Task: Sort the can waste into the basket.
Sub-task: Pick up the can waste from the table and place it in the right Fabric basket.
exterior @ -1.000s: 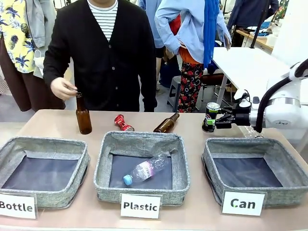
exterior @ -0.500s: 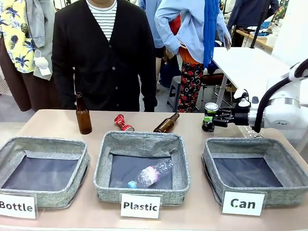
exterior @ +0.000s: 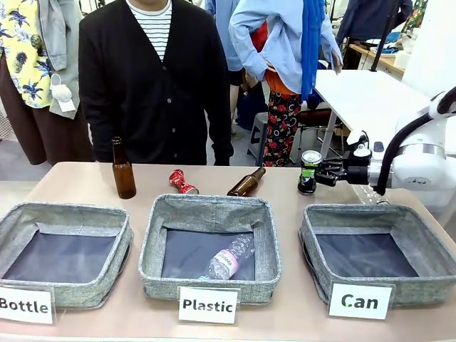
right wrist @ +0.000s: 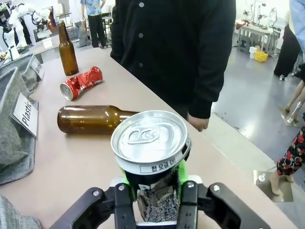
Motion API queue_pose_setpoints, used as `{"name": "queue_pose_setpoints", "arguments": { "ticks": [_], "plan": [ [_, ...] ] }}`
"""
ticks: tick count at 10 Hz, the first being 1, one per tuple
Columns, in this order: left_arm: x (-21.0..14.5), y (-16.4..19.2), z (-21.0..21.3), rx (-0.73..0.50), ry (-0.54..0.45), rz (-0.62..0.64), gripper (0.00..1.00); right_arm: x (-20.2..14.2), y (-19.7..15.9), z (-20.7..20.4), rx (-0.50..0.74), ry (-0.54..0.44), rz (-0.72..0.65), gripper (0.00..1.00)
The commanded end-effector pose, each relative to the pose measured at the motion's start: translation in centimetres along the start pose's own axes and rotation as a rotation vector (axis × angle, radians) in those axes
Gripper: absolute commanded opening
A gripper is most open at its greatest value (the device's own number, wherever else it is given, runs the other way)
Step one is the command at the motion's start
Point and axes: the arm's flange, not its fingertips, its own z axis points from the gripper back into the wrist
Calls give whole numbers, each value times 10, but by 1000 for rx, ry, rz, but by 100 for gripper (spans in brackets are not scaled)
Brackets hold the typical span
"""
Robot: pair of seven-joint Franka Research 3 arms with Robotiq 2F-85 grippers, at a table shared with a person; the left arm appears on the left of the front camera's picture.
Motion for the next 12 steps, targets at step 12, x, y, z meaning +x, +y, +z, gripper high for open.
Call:
{"name": "queue_pose_setpoints", "arguments": {
  "ticks": [12],
  "plan": [
    [-1, 1, 0, -9, 2, -22, 100, 129, 191, 149, 217, 1072, 447, 0]
  ]
}}
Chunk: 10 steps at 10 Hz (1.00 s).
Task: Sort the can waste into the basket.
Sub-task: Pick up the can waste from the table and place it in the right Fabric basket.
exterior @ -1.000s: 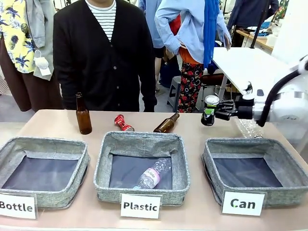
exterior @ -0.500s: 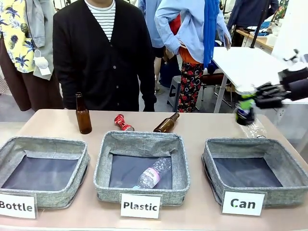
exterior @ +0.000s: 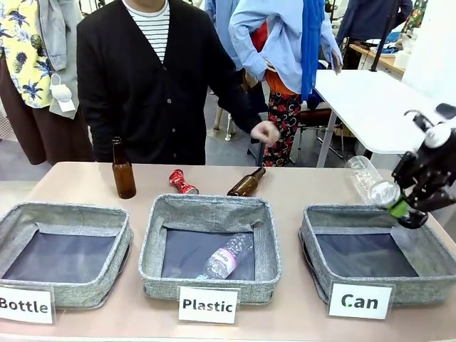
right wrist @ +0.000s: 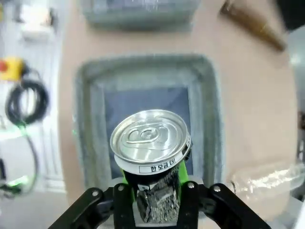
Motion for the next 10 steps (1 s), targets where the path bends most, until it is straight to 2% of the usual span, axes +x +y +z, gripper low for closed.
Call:
{"name": "queue_pose_setpoints", "arguments": {
  "ticks": [1, 2, 5, 6, 7, 10],
  "plan": [
    [-1, 1, 0, -9, 2, -22, 100, 4, 7, -25, 8, 272, -28, 0],
    [-1, 1, 0, -9, 2, -22, 100, 11, 9, -32, 24, 304, -19, 0],
    [-1, 1, 0, -9, 2, -22, 100, 14, 7, -31, 39, 294, -8, 0],
    [-1, 1, 0, -9, 2, -22, 100, 13, 5, -29, 39, 262, 15, 81],
    [-1, 1, 0, -9, 2, -22, 100, 12, 5, -28, 31, 253, 5, 99],
    [-1, 1, 0, -9, 2, -22, 100, 12, 5, -29, 29, 249, 0, 100]
  ]
}}
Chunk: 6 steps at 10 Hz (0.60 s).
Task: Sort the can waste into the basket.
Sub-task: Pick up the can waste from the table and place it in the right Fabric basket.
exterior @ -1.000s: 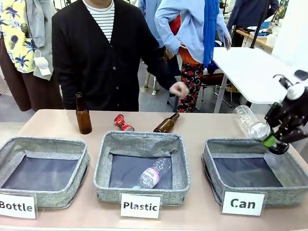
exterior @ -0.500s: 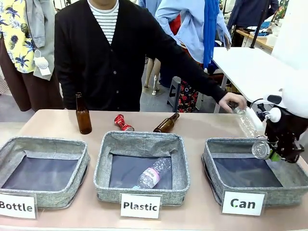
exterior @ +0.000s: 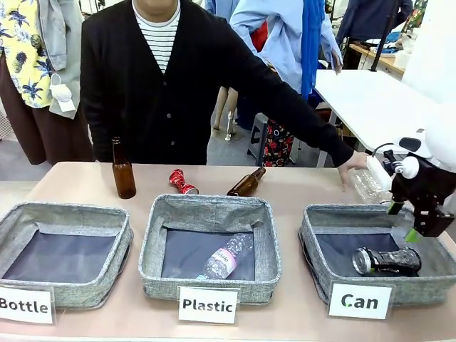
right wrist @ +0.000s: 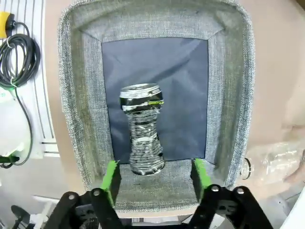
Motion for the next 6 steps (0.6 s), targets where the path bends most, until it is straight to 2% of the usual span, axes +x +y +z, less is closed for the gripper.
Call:
{"name": "queue_pose_setpoints", "arguments": {
  "ticks": [1, 4, 6],
  "plan": [
    [-1, 1, 0, -9, 2, -22, 100, 2, -4, 5, -8, -20, -15, 100],
    [-1, 1, 0, -9, 2, -22, 100, -6, -12, 13, -10, -168, -107, 100],
    [-1, 1, 0, -9, 2, -22, 100, -15, -20, 22, 27, -400, -321, 100]
  ]
}}
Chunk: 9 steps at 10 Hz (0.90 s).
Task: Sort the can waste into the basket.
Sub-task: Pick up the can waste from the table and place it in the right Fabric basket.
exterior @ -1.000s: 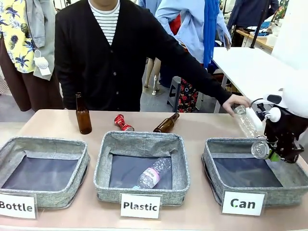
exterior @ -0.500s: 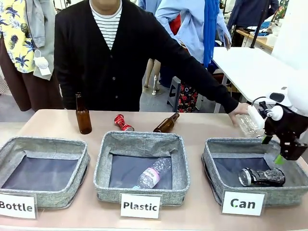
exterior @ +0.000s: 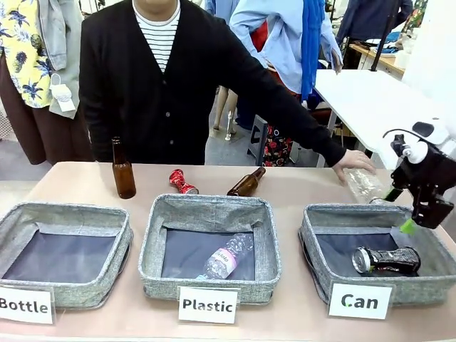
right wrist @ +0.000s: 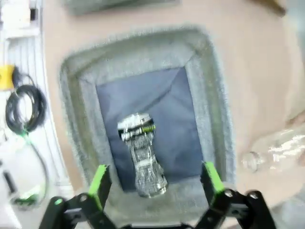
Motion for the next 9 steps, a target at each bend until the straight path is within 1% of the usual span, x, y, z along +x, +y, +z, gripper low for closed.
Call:
{"name": "queue_pose_setpoints", "arguments": {
  "ticks": [1, 2, 3, 4, 5, 6, 7, 8, 9],
  "plan": [
    [-1, 1, 0, -9, 2, -22, 100, 7, -17, 17, 185, -425, -292, 100],
    [-1, 1, 0, -9, 2, -22, 100, 0, -26, 18, 208, -611, -461, 100],
    [-1, 1, 0, -9, 2, -22, 100, -3, -31, 24, 424, -852, -497, 100],
    [-1, 1, 0, -9, 2, -22, 100, -5, -38, 32, 469, -1029, -688, 100],
    [-1, 1, 0, -9, 2, -22, 100, -10, -42, 35, 461, -1113, -863, 100],
    [-1, 1, 0, -9, 2, -22, 100, -16, -49, 42, 452, -1220, -1072, 100],
    [-1, 1, 0, -9, 2, -22, 100, -28, -61, 46, 365, -1341, -1305, 100],
    [-1, 1, 0, -9, 2, -22, 100, -42, -68, 50, 329, -1510, -1349, 100],
    [-1, 1, 0, -9, 2, -22, 100, -30, -50, 39, 454, -807, -662, 100]
  ]
}}
